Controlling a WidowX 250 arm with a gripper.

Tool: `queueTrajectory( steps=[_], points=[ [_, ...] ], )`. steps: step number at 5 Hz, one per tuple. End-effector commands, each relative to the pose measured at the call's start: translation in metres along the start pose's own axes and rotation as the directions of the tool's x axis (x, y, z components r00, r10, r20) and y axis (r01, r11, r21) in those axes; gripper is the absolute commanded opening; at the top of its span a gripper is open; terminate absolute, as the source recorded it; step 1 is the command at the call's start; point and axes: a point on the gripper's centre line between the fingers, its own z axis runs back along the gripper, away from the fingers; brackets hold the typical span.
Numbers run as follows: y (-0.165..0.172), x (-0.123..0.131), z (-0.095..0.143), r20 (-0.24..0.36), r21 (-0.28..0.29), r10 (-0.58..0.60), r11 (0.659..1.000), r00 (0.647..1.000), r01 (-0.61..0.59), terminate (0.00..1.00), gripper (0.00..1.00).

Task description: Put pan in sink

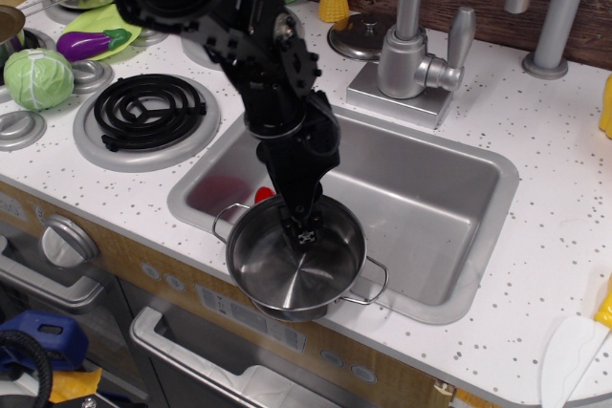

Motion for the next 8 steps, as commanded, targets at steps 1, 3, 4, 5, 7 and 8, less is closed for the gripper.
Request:
queueTrajectory(
  steps=[1,3,4,5,7,8],
  points=[
    [0.008,-0.002,0.005,0.014,0.011,0.004,1.000,1.000,-0.004,0.00,0.00],
    [0.035,0.009,0.032,-0.023,0.037,0.019,0.999,1.000,-0.018,0.00,0.00],
    [0.060,0.025,0.036,-0.047,0.082,0.039,0.996,0.998,-0.035,0.00,0.00],
    [0.081,0.036,0.026,0.000,0.109,0.059,0.992,0.998,-0.059,0.00,0.00],
    [0.084,0.053,-0.017,0.140,0.158,0.106,0.979,0.984,-0.128,0.00,1.00],
    [0.078,0.054,-0.025,0.172,0.184,0.110,0.973,0.979,-0.141,0.00,1.00]
  ],
)
